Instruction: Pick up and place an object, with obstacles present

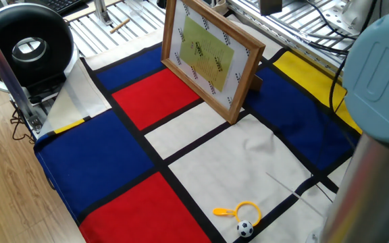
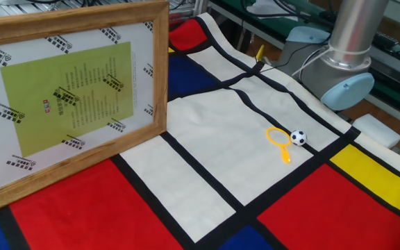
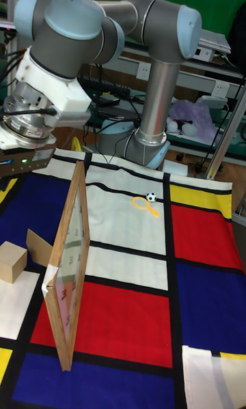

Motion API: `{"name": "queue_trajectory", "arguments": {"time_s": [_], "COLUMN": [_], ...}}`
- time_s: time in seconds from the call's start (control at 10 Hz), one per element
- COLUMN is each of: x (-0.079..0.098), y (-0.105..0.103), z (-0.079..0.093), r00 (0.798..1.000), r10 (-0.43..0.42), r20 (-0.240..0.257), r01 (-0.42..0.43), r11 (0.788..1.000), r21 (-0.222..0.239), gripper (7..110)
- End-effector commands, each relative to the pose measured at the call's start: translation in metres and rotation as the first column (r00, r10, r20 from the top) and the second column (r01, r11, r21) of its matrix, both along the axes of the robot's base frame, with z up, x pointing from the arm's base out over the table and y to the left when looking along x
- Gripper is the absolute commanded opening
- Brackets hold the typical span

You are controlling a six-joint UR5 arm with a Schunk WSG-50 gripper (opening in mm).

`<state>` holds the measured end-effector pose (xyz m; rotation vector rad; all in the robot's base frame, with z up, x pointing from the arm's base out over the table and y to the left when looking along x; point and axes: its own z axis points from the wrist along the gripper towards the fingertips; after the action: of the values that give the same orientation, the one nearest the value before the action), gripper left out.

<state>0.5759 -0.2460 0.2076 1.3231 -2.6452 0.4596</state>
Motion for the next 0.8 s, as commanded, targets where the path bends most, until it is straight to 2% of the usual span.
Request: {"name": "queue_trajectory", "arguments": {"time_s": [0.0,0.1,0.2,0.3,0.4,0.5,0.6,0.7], "x": [0.003,0.006,0.021,0.038,0.054,0.064,0.075,0.077], "y": [0.006,0.01,0.003,-0.008,-0.023,-0.02,-0.009,0.0], "z": [-0.002,-0.004,-0.008,-0.014,-0.021,-0.036,-0.05,-0.063], "r00": [0.997,0.994,0.988,0.984,0.982,0.979,0.97,0.965], "r10": [0.076,0.112,0.154,0.176,0.185,0.192,0.226,0.246], "r20": [-0.011,-0.012,-0.003,0.02,0.048,0.061,0.087,0.088], "r01": [-0.076,-0.111,-0.153,-0.177,-0.188,-0.198,-0.238,-0.26], "r11": [0.997,0.992,0.984,0.98,0.98,0.974,0.956,0.941], "r21": [0.03,0.055,0.091,0.086,0.061,0.11,0.169,0.215], "gripper": [7,7,7,7,7,7,7,7]}}
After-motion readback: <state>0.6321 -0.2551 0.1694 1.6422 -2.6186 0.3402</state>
